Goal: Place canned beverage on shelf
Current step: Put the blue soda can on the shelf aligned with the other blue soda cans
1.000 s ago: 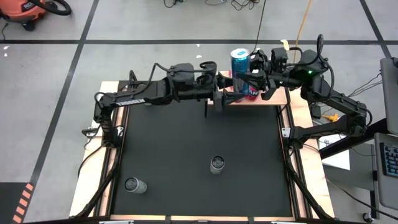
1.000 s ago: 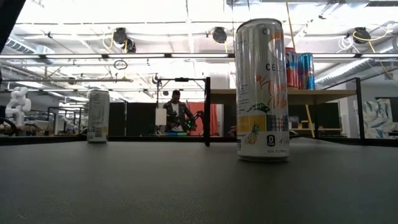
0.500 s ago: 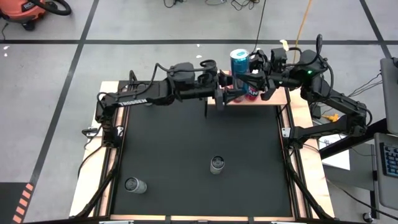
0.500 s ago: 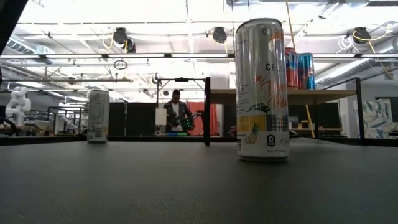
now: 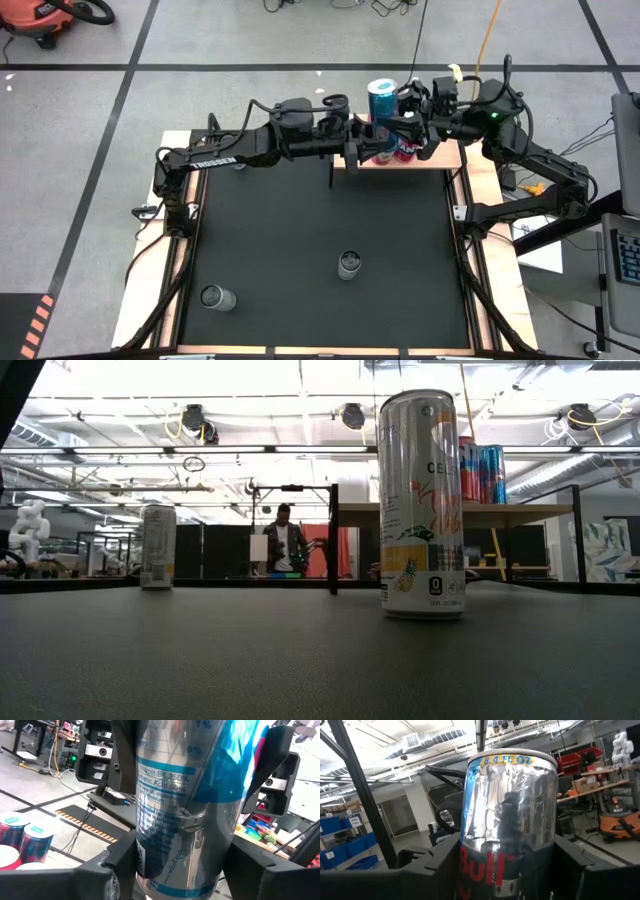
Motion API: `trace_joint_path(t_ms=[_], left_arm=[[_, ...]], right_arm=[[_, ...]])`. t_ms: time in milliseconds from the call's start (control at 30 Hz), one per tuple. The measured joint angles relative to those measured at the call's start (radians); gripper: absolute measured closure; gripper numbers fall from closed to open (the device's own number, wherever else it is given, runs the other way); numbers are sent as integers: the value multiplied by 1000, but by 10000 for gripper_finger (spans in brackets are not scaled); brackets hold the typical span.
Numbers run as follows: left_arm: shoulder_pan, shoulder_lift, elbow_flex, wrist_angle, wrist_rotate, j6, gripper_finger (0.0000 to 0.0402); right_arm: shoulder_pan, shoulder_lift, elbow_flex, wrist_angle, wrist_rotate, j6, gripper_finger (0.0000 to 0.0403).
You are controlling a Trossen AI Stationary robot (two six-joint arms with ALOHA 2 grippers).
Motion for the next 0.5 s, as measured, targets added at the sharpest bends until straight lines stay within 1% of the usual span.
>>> trace_joint_path(t_ms=[133, 267, 367, 500], left_arm=[[0, 0, 0, -10, 3, 0, 174], [0, 1, -1, -19, 11, 42, 171], [2, 2, -2, -17, 8, 65, 171], [2, 1, -2, -36, 5, 112, 171]], right_arm=[[2, -7, 0, -30, -3, 22, 186], [7, -41, 0, -97, 24, 32, 148], [8, -69, 43, -206, 59, 21, 114], [8, -67, 173, -419, 74, -21, 89]])
